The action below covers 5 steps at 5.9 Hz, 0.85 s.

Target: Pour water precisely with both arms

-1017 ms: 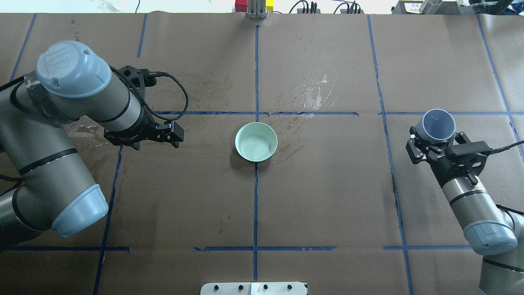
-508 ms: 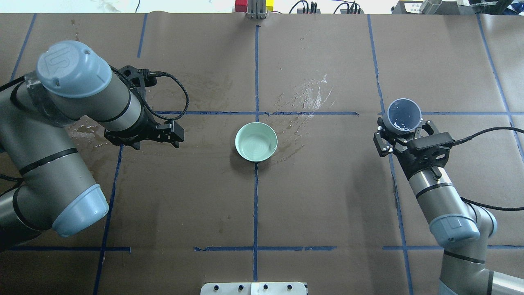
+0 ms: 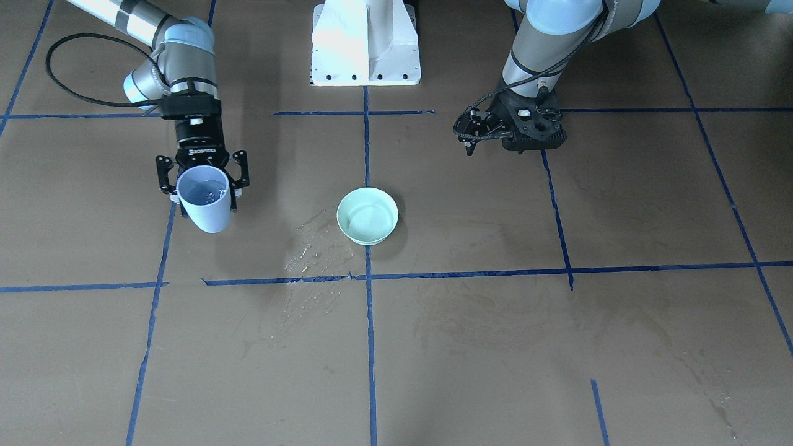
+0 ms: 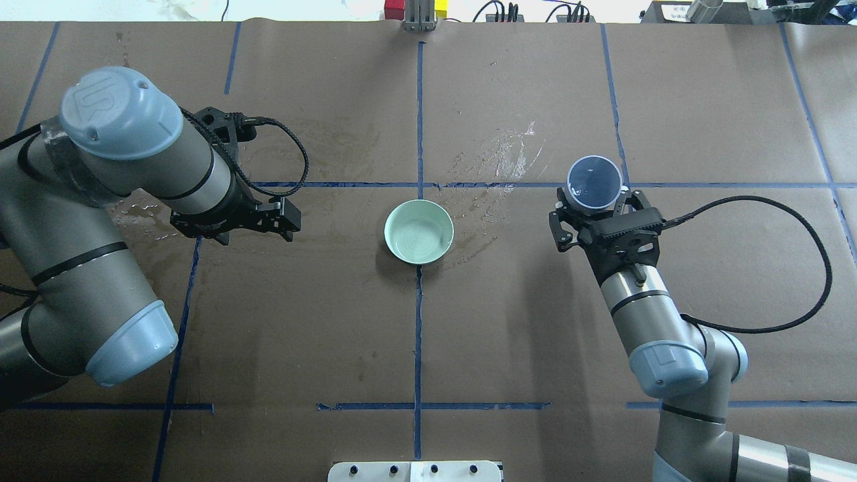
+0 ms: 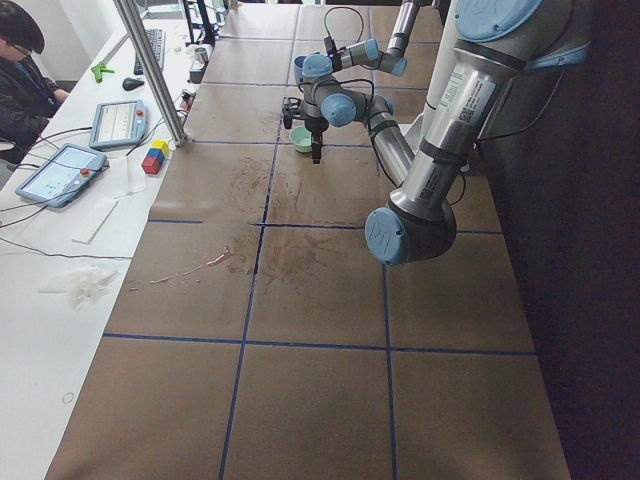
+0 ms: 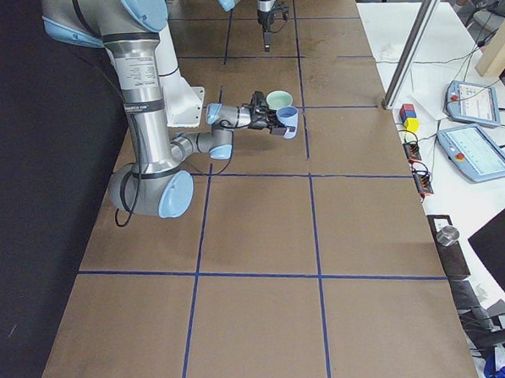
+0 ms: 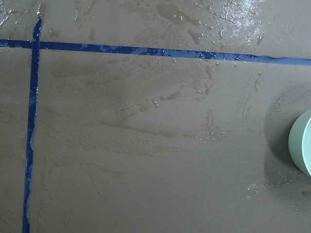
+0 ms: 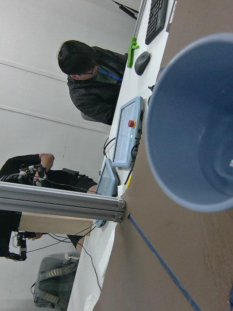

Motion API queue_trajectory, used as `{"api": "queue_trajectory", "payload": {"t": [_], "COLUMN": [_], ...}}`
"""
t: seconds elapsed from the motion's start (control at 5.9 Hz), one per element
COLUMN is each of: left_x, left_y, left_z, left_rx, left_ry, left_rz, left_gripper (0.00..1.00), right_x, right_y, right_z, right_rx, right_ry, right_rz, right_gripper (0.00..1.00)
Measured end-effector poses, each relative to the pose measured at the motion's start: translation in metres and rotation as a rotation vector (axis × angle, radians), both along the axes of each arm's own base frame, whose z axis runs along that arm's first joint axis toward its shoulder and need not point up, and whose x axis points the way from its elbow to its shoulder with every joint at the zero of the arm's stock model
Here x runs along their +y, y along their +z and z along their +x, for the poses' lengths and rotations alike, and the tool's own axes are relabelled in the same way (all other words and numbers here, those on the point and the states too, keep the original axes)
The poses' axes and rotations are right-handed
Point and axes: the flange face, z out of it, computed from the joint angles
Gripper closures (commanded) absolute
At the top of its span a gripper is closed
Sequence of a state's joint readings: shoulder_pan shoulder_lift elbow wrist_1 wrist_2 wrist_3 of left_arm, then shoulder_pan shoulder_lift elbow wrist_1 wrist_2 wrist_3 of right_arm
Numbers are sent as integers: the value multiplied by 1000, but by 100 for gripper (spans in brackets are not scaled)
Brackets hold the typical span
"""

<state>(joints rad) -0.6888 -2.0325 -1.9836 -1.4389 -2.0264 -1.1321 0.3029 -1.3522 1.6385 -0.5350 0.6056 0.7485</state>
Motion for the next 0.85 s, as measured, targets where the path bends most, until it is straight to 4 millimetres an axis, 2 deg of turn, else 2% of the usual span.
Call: {"api": "queue_trajectory", "payload": {"t": [0.34, 0.68, 0.85], "left_x": [0, 0, 0], "left_y": [0, 1, 1], "left_z": [0, 0, 1], "left_rx": [0, -1, -2], "left_ry": [0, 0, 0], "left_rz": [-1, -1, -1], "left_gripper": [0, 0, 0], "right_x": [-4, -2, 0], "right_y": [-35, -63, -84], "right_z": [-45, -82, -99], "right_rx": [141, 327, 435], "right_ry": [-14, -21, -15], "right_rz": [-42, -79, -84], "right_gripper": [100, 100, 100]}}
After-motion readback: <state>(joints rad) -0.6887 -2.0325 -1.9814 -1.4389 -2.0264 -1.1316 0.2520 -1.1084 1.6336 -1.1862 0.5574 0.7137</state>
